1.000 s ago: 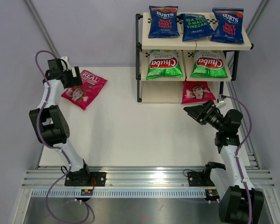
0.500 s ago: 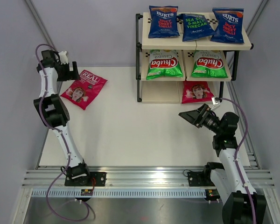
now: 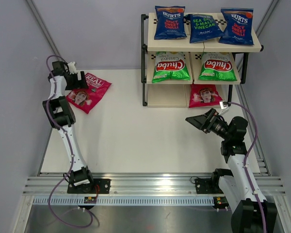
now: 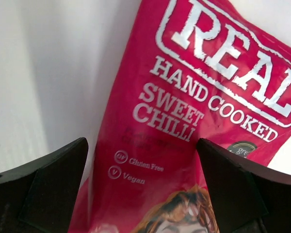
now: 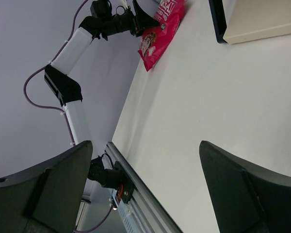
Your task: Place and organize the chips bags onto the shelf
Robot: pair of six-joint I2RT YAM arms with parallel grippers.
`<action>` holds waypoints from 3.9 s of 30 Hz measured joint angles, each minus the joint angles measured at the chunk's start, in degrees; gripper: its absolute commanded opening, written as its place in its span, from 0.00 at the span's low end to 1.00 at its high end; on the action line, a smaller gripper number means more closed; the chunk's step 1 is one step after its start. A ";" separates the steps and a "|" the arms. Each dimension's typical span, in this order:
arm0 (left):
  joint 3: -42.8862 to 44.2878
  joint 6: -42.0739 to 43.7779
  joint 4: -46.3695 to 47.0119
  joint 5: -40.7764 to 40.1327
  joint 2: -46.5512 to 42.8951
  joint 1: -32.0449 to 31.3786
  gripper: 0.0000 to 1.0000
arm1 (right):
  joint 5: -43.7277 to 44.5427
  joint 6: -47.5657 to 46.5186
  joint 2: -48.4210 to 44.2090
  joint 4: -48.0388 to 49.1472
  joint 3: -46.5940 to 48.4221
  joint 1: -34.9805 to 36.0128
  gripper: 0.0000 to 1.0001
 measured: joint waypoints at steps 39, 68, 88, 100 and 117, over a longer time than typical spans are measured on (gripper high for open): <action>-51.36 -46.31 39.91 4.90 -33.55 0.92 0.00 | 3.61 -2.38 -0.81 0.02 -0.59 0.42 0.99; -106.86 -108.28 44.57 -10.97 -118.40 -10.99 0.00 | 52.63 -7.65 43.78 40.72 18.40 70.97 0.98; -103.78 -116.67 20.06 -14.60 -139.73 -16.02 0.00 | 56.35 -18.16 52.96 48.15 30.29 75.80 0.90; -101.37 -116.58 17.66 -14.95 -142.84 -16.02 0.02 | 57.05 -17.70 57.18 53.18 32.52 75.97 0.48; -98.25 -96.06 22.23 -17.44 -143.36 -16.87 0.99 | 57.64 -17.11 47.12 48.17 23.32 76.11 0.20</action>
